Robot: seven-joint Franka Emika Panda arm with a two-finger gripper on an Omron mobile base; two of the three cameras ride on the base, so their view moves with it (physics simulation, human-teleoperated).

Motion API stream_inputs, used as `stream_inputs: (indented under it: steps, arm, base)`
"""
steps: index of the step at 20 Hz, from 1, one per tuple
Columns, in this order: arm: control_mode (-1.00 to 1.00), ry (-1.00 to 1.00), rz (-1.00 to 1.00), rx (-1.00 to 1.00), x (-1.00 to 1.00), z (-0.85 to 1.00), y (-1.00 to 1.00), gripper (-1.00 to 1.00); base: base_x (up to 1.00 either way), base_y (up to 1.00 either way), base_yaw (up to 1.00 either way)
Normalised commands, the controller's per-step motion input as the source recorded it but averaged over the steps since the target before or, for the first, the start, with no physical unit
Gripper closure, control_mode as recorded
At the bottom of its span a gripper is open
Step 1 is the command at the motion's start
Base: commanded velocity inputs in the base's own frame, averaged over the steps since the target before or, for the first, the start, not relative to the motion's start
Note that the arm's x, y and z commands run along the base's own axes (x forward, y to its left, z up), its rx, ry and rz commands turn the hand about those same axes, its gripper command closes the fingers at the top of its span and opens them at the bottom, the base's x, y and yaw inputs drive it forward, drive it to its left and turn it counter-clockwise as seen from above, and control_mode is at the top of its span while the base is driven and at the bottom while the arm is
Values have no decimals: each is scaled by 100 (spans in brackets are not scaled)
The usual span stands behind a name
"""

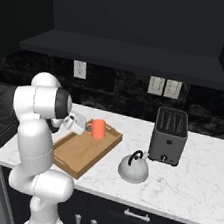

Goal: Pick the kettle from the counter and place it on the tray. Then pick the mug from the cabinet and place it on the tray. Then close the cabinet doors.

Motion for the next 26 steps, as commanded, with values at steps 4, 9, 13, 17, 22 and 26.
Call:
stream_inputs:
  steps: [4, 9, 13, 17, 22, 26]
  arm:
    - [-100, -5, -5, 3, -41, -34, -2, -100]
    - [-100, -10, -2, 5, -23, -26, -8, -100]
    - [-100, -6, -1, 1, -17, -4, 0, -100]
    - [-100, -11, 0, 0, -32, 6, 8, -100]
    - [-100, -22, 0, 0, -34, 30, 23, -100]
    - [-100, -21, 0, 0, -41, 36, 16, -100]
  base:
    - [0, 0, 0]
    - [0, 0, 0]
    - [0, 0, 0]
    - [0, 0, 0]
    - [0, 0, 0]
    - [0, 0, 0]
